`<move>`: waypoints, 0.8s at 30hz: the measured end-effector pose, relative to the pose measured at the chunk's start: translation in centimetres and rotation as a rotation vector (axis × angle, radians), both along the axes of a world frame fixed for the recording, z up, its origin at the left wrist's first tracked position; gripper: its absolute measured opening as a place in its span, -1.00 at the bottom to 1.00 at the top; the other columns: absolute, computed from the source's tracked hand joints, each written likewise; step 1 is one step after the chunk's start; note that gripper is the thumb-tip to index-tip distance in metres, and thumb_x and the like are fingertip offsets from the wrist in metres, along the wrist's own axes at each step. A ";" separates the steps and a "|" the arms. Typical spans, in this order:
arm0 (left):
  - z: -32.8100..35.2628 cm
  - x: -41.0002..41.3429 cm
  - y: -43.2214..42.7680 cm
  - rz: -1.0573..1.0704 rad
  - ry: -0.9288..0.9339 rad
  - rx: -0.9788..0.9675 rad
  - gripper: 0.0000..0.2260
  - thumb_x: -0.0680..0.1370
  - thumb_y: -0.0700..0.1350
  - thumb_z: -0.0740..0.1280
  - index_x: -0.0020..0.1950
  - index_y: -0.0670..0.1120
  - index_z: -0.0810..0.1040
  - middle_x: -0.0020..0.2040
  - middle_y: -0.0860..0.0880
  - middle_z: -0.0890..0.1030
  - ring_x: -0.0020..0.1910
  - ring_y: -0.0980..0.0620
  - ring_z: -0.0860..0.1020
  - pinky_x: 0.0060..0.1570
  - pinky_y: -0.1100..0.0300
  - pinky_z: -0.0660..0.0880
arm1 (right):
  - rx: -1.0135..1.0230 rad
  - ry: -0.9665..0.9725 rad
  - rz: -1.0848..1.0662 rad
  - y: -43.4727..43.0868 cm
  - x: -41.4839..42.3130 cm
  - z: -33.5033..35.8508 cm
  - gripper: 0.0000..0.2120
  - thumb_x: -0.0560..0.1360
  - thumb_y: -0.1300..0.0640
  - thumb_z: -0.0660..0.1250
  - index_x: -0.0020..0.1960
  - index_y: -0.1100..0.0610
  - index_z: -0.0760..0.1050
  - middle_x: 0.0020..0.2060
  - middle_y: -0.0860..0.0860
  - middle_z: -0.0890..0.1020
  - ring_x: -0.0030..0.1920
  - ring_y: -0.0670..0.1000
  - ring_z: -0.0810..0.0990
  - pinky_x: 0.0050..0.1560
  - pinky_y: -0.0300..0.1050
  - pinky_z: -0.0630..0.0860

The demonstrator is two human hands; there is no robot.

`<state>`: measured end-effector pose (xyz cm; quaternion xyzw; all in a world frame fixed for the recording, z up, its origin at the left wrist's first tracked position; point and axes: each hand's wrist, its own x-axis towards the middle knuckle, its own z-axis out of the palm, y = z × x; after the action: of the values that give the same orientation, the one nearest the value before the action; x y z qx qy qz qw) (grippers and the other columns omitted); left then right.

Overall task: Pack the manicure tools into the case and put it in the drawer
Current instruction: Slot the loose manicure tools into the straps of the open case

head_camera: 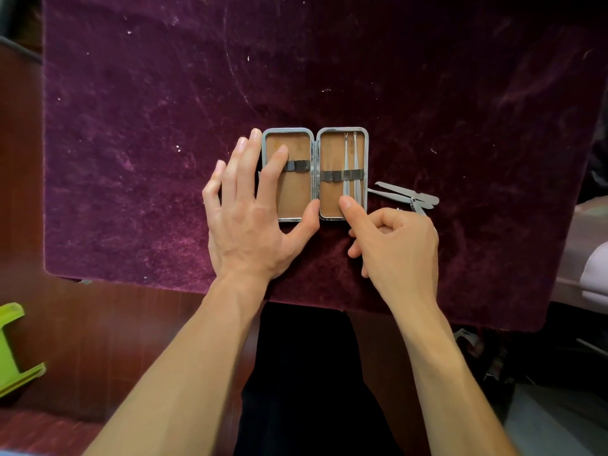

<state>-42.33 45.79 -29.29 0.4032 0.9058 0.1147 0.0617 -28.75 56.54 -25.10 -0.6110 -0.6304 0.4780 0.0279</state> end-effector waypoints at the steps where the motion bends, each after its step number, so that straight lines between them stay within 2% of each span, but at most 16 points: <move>1: 0.0 0.0 0.0 -0.001 0.000 0.001 -0.35 0.57 0.32 0.22 0.57 0.02 0.30 0.65 -0.10 0.23 0.64 -0.10 0.21 0.58 -0.13 0.15 | -0.002 -0.002 -0.003 0.0 0.0 0.0 -0.46 0.54 -0.33 0.41 -0.42 0.04 0.62 -0.56 -0.13 0.64 -0.55 -0.17 0.59 -0.13 -0.04 0.68; 9: 0.1 0.0 0.0 -0.002 -0.004 0.000 -0.35 0.57 0.32 0.22 0.57 0.03 0.29 0.66 -0.09 0.22 0.65 -0.09 0.20 0.58 -0.13 0.14 | 0.018 0.010 0.001 -0.1 0.0 0.0 -0.47 0.54 -0.33 0.41 -0.42 0.03 0.61 -0.56 -0.14 0.64 -0.56 -0.17 0.59 -0.15 -0.06 0.67; 13: 0.1 0.0 0.0 0.001 -0.001 -0.004 -0.35 0.57 0.32 0.22 0.57 0.03 0.29 0.66 -0.09 0.22 0.65 -0.09 0.20 0.58 -0.12 0.12 | 0.004 0.033 0.006 -0.1 0.1 0.1 -0.46 0.58 -0.33 0.36 -0.39 0.03 0.63 -0.55 -0.14 0.65 -0.55 -0.18 0.60 -0.03 -0.07 0.66; 14: 0.1 0.0 0.0 0.001 0.000 -0.004 -0.35 0.57 0.32 0.22 0.57 0.02 0.29 0.66 -0.09 0.22 0.65 -0.09 0.20 0.58 -0.12 0.13 | 0.000 0.043 0.003 -0.1 0.2 0.0 -0.48 0.61 -0.29 0.34 -0.38 0.01 0.63 -0.55 -0.14 0.65 -0.56 -0.19 0.58 -0.03 -0.11 0.65; 16: 0.0 0.0 0.0 -0.001 0.001 -0.002 -0.35 0.57 0.32 0.23 0.57 0.02 0.29 0.66 -0.09 0.23 0.65 -0.10 0.20 0.58 -0.13 0.14 | 0.015 0.053 0.012 -0.1 0.4 -0.2 -0.53 0.66 -0.19 0.33 -0.37 -0.04 0.62 -0.55 -0.15 0.65 -0.59 -0.21 0.56 -0.13 -0.41 0.53; 18: 0.0 0.0 0.0 -0.001 0.002 -0.001 -0.35 0.57 0.31 0.23 0.57 0.02 0.30 0.66 -0.09 0.23 0.65 -0.09 0.20 0.58 -0.13 0.14 | 0.031 0.055 0.018 -0.2 0.5 -0.4 -0.56 0.67 -0.11 0.33 -0.37 -0.05 0.62 -0.56 -0.16 0.64 -0.60 -0.22 0.55 -0.17 -0.61 0.41; 24: 0.0 0.0 0.0 0.001 0.000 -0.005 -0.35 0.57 0.32 0.23 0.57 0.02 0.30 0.66 -0.09 0.22 0.65 -0.09 0.20 0.58 -0.12 0.13 | 0.026 0.074 0.025 -0.2 0.6 -0.7 -0.57 0.66 -0.12 0.34 -0.36 -0.06 0.62 -0.54 -0.15 0.66 -0.61 -0.19 0.55 -0.22 -0.54 0.47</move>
<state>-42.35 45.79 -29.30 0.4028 0.9062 0.1124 0.0629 -28.11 56.35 -25.79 -0.5847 -0.6427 0.4921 0.0531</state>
